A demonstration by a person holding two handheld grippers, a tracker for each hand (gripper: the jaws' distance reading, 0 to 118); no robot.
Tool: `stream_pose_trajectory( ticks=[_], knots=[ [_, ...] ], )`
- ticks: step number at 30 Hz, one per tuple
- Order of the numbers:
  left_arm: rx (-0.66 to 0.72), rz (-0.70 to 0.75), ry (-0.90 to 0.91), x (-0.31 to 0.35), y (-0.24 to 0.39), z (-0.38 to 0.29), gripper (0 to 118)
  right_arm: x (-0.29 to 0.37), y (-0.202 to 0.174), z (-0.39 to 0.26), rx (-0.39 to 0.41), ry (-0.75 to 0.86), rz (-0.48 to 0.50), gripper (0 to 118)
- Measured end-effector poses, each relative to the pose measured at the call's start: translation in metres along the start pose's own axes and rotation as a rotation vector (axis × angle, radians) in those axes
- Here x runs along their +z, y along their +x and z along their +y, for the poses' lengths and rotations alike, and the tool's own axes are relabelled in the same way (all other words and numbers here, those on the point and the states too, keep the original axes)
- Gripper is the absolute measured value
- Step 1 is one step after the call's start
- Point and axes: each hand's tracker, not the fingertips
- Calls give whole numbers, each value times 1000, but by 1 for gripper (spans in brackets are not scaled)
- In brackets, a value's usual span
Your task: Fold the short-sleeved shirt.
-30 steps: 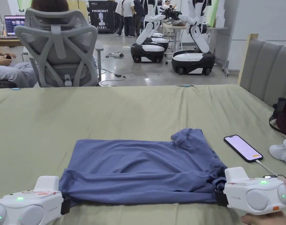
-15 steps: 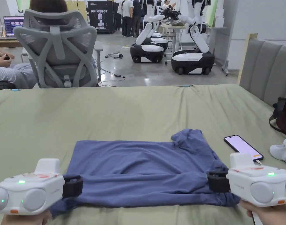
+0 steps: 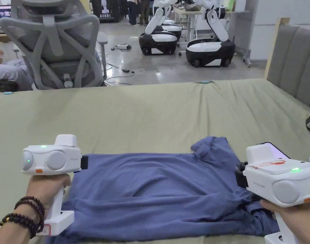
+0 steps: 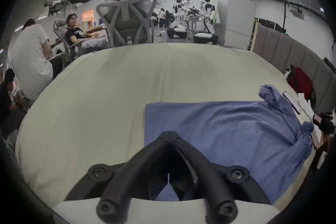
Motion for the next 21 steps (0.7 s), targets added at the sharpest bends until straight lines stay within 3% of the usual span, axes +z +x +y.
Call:
stream_pose_trajectory(
  ticks=[3, 5, 7, 9, 12, 14, 15, 16, 17, 18, 19, 20, 21],
  knots=[
    [69, -7, -70, -41, -9, 14, 31, -16, 0, 2, 1, -19, -8, 0],
    [62, 43, -94, -61, -9, 21, 79, -26, 2, 3, -5, -31, -9, 0],
    [40, 43, -118, -79, -9, 23, 112, -33, 4, 3, -14, -40, -8, 0],
    [33, 35, -138, -92, -7, 25, 103, -38, 5, 4, -18, -51, -10, 0],
    [-8, 75, -186, -105, 0, 17, 74, -46, 7, 5, -11, -66, -22, 0],
    [-6, 66, -177, -105, 1, 12, 64, -52, 10, 11, -8, -72, -22, 0],
    [16, 79, -132, -100, 3, 11, 51, -56, 12, 16, -13, -77, -24, 0],
    [16, 70, -123, -97, 5, 10, 21, -61, 15, 22, -21, -81, -26, 0],
    [1, 50, -100, -94, 5, 11, 1, -66, 17, 28, -20, -84, -26, 0],
    [-17, 37, -79, -90, 8, 11, 1, -73, 19, 36, -12, -85, -32, 0],
    [-27, 31, -73, -87, 11, 11, 1, -80, 21, 43, -3, -89, -42, 6],
    [-47, 51, -75, -86, 11, 12, 1, -90, 24, 51, 4, -99, -51, 25],
    [-54, 45, -75, -86, 10, 14, 1, -100, 28, 58, 8, -106, -51, 58]
  ],
)
